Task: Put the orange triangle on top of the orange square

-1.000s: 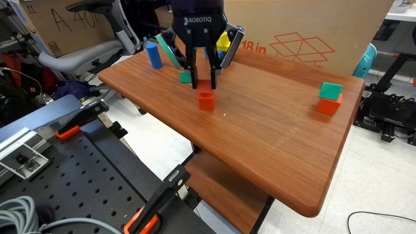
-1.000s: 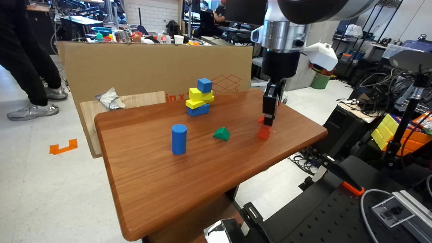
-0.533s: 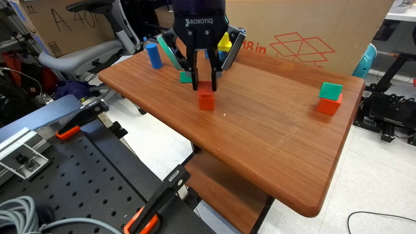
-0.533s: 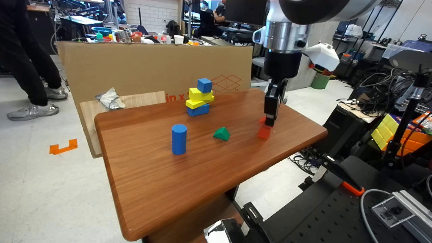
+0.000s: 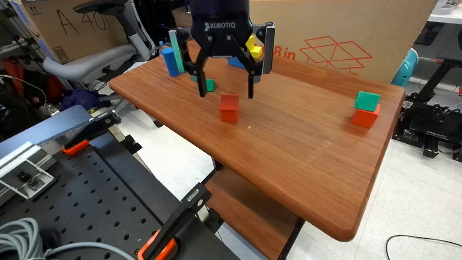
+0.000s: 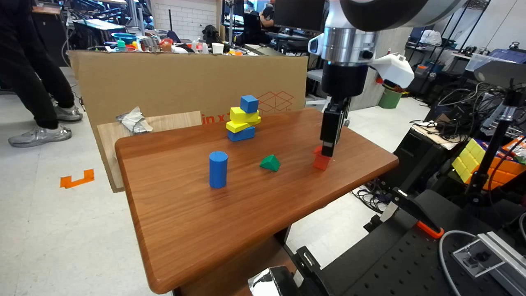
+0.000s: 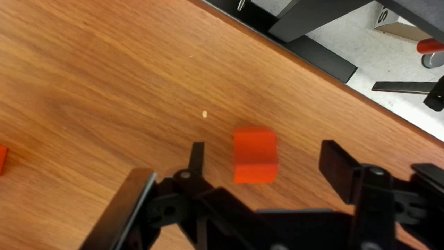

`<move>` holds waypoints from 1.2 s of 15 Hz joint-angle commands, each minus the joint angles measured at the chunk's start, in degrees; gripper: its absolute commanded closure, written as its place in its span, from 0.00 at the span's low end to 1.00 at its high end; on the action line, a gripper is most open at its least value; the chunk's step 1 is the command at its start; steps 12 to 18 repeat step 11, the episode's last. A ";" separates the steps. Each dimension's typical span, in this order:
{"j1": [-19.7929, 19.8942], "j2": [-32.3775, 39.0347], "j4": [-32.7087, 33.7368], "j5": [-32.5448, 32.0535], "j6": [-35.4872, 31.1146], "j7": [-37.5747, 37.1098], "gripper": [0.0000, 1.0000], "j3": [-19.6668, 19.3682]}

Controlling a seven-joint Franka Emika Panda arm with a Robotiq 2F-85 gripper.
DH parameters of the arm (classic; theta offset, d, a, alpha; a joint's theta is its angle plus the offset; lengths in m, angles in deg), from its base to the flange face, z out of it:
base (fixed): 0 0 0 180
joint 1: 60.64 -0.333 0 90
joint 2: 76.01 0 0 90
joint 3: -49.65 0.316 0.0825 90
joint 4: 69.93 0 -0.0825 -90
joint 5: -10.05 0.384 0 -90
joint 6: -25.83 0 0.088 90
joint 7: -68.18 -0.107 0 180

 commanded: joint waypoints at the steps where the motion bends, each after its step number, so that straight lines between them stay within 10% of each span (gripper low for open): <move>1: 0.55 -4.80 -4.20 -0.38 -1.91 -0.39 0.00 -0.07; 6: 1.73 -13.80 -6.70 5.58 4.00 -1.91 0.00 -0.18; 18: 0.63 -9.25 -4.73 2.91 1.46 -1.67 0.00 -0.60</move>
